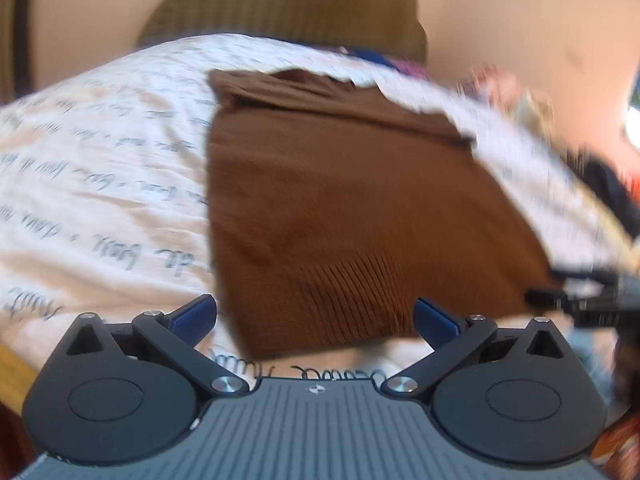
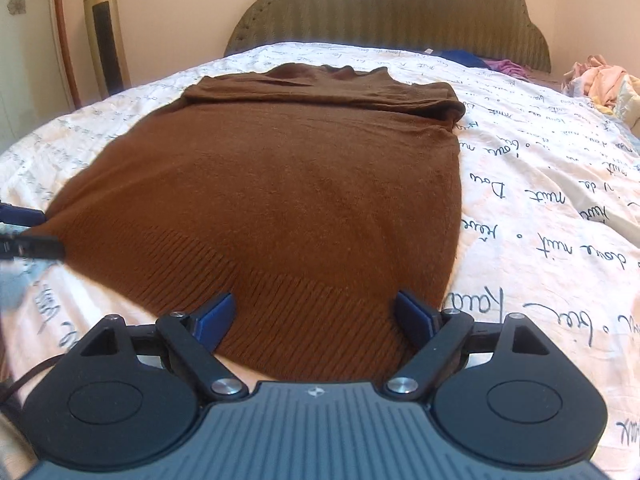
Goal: Fold small clothes
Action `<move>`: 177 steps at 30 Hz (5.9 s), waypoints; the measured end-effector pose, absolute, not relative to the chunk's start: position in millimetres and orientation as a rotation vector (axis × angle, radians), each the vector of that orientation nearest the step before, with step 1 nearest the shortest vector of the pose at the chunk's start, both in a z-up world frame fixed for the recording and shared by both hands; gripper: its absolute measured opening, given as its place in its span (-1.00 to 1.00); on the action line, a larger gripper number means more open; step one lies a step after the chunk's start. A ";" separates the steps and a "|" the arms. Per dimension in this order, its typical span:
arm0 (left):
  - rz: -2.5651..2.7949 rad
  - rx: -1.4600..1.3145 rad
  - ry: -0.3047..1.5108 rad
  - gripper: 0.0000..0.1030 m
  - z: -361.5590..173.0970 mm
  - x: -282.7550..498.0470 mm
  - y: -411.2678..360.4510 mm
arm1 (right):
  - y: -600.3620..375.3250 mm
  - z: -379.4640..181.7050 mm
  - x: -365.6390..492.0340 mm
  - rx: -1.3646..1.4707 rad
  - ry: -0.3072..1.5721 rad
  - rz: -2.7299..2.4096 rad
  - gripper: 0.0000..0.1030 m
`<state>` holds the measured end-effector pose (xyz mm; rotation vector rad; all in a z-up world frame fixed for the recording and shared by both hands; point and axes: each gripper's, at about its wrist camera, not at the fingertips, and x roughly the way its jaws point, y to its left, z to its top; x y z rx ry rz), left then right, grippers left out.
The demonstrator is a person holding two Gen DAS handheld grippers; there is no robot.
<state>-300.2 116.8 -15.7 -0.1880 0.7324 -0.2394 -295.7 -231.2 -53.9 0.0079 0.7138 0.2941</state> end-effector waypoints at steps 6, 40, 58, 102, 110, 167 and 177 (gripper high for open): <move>-0.250 -0.535 0.807 1.00 -13.5 -273.8 160.0 | -279.5 -36.6 -305.4 0.226 0.685 0.224 0.85; -0.410 -0.812 0.812 -0.91 -48.3 -252.9 177.5 | -272.7 -32.6 -308.0 0.317 0.661 0.323 -0.84; -0.439 -0.925 0.640 -0.91 7.8 -70.4 185.4 | -336.8 14.8 -109.9 0.564 0.523 0.437 -0.84; -0.256 -0.223 0.785 0.92 -39.0 138.8 45.3 | -190.1 -34.0 158.3 0.001 0.762 0.358 0.48; -0.239 -0.303 0.796 0.84 -18.8 124.6 82.7 | -245.6 -22.9 137.2 0.017 0.731 0.213 0.78; -0.153 -0.100 0.751 1.00 -11.3 -3.5 135.6 | -319.2 -43.8 -32.9 0.158 0.738 0.169 0.56; -0.213 -0.384 0.904 1.00 -25.7 62.4 181.2 | -348.1 -55.4 -7.3 0.334 0.746 0.185 0.74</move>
